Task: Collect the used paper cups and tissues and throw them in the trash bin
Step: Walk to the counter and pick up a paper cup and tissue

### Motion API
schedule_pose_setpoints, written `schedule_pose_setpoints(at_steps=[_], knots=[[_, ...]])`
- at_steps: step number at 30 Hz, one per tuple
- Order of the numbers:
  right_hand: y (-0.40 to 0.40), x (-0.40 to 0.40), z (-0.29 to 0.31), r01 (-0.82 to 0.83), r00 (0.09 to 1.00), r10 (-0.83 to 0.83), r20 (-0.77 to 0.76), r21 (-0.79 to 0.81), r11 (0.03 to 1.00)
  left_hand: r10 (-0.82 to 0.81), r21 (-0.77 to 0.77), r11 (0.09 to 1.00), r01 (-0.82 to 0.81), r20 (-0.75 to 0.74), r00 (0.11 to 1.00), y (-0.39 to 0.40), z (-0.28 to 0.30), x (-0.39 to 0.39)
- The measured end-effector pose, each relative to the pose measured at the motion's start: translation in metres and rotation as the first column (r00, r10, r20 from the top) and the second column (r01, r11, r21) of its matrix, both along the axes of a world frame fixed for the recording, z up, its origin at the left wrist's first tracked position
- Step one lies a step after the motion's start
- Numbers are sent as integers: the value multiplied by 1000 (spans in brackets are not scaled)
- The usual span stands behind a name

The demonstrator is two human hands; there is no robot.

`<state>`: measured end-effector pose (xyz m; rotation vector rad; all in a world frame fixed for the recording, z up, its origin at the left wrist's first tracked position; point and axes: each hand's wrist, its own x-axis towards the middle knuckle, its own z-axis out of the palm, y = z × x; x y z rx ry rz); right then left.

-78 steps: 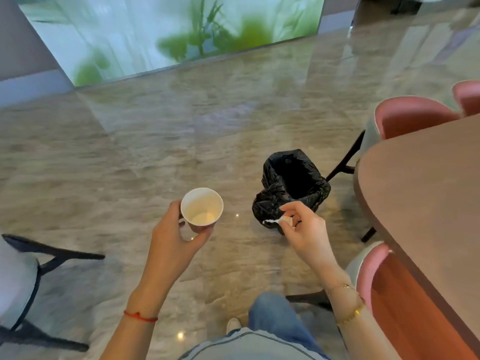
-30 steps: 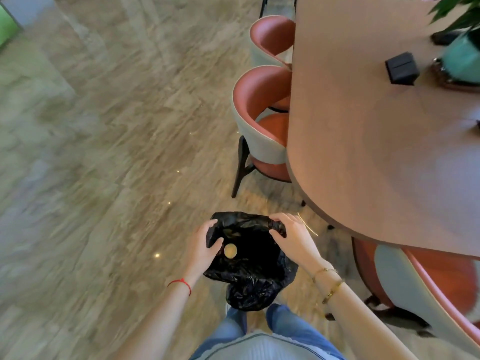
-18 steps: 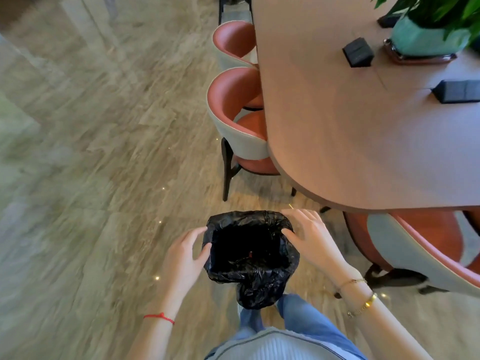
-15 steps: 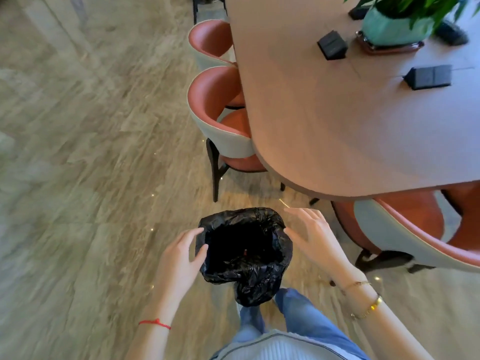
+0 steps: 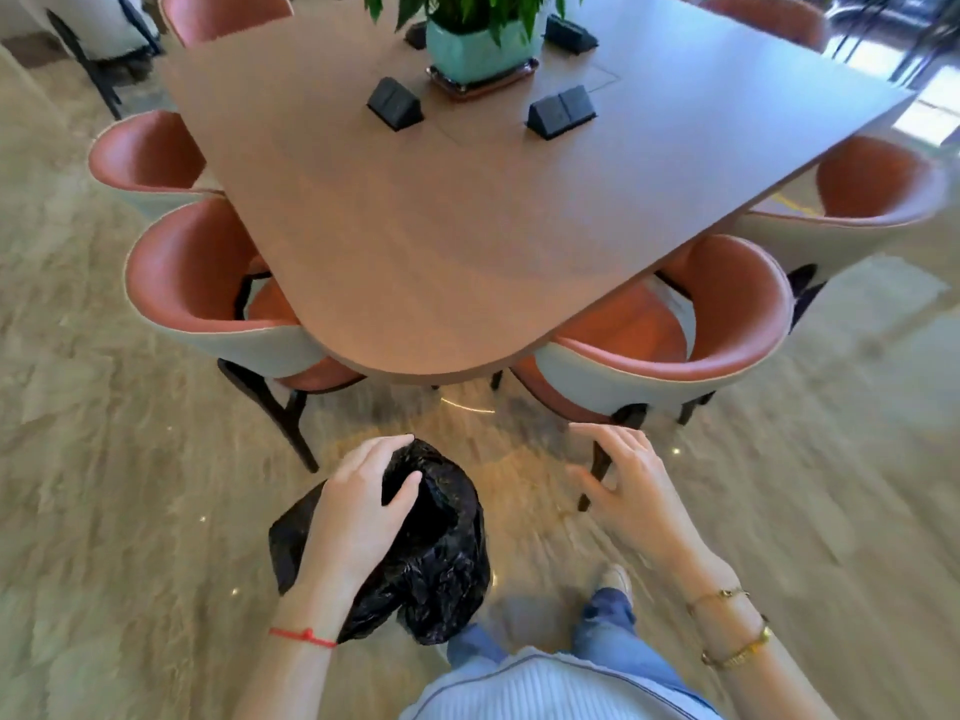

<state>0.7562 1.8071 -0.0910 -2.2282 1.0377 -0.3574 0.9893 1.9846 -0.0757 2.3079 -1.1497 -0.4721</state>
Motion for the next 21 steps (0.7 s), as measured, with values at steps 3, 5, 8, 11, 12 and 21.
schedule_pose_setpoints(at_steps=[3, 5, 8, 11, 12, 21], knots=[[-22, -48, -3, 118, 993, -118, 27, -1, 993, -85, -2, 996, 85, 20, 996, -45, 2, -28], [-42, -84, -3, 181, 983, -181, 40, -2, 983, -142, -18, 990, 143, 29, 989, -80, 6, -54], [-78, -142, 1, 258, 965, -257, 45, -14, 966, -202, -61, 977, 203, 26, 979, -140, 12, -102], [-121, -205, 8, 341, 939, -339, 53, -39, 939, -266, -110, 958, 266, 13, 964, -203, 17, -159], [-135, -225, 10, 367, 930, -364, 53, -49, 929, -291, -121, 949, 291, 17, 957, -225, 18, -178], [-232, -364, 21, 597, 802, -594, 62, -66, 800, -528, -153, 836, 527, 40, 848, -390, 34, -305]])
